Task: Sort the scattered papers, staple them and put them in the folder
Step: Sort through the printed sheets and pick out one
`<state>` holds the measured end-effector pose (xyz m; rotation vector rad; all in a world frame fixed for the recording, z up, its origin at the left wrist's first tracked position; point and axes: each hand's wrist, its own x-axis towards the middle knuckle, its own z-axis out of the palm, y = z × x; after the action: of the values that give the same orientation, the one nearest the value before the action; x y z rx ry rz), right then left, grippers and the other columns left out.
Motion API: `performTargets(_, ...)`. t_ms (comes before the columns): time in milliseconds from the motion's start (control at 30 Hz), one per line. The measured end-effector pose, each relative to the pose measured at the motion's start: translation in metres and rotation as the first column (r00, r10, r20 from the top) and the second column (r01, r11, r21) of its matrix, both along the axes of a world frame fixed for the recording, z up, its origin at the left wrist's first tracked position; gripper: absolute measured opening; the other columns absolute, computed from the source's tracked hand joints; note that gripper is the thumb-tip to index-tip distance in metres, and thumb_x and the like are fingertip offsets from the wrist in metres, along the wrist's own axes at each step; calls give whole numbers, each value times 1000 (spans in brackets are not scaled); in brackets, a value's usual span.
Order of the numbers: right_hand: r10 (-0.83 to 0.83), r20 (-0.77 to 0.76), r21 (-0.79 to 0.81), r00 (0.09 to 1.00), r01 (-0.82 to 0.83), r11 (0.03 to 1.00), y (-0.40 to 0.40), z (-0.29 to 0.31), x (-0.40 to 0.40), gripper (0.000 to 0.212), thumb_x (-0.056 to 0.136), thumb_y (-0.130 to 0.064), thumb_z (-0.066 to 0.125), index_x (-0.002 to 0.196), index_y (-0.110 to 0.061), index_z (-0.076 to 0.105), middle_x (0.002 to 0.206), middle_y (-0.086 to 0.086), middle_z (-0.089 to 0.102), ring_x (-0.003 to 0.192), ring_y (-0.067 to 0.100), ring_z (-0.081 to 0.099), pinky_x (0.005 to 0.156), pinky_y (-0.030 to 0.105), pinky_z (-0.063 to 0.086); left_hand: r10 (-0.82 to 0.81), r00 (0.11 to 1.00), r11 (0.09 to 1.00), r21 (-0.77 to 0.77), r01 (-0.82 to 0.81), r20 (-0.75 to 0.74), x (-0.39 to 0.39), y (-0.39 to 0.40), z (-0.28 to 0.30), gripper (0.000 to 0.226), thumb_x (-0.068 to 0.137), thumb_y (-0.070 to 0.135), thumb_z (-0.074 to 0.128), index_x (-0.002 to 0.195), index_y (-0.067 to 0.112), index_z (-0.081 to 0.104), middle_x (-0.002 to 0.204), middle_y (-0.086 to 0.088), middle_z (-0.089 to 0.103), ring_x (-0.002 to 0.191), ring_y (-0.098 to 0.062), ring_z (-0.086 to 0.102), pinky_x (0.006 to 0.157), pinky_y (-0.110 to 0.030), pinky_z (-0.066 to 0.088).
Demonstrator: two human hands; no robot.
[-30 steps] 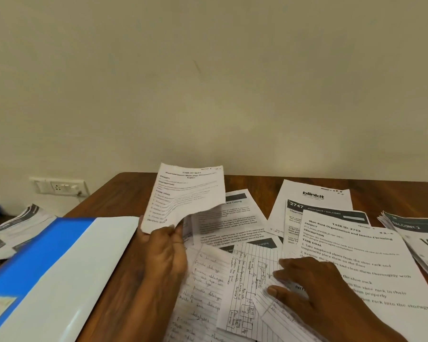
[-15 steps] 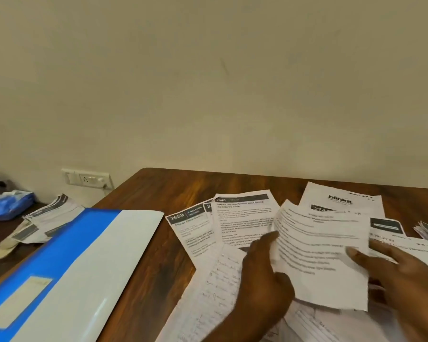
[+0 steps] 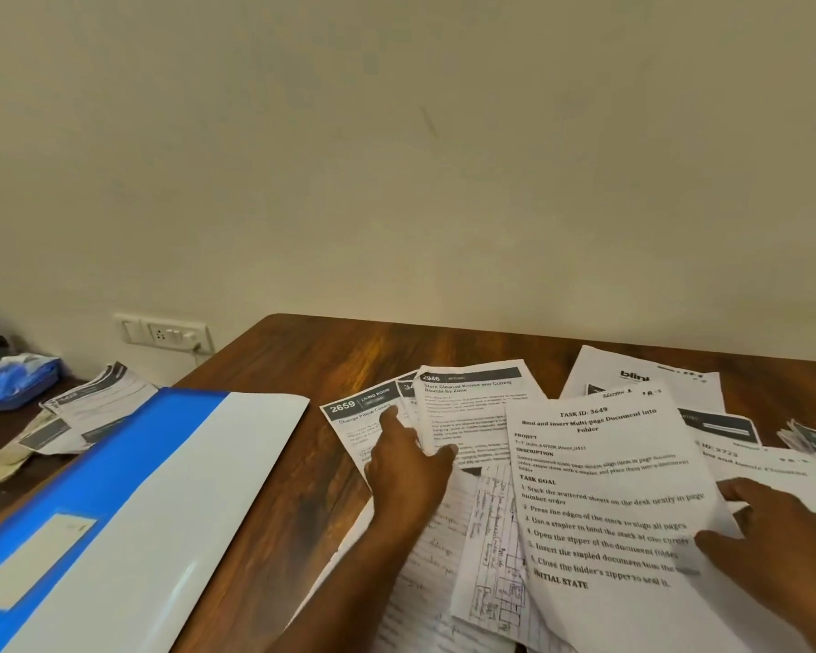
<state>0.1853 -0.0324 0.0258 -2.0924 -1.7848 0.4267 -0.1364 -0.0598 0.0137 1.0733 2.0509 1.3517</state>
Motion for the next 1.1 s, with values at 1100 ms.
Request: performTargets(1100,-39,89,9,995,38,999,-4,5,-2,86,74,-47,81,150,-30,45,137,1,66,120,30,64,97,46,54,-164,671,663,584,-468,723,-49,-6,43,35,76,33,92,105,16,83,109,-8,81,104,-34,77,92,-54,62)
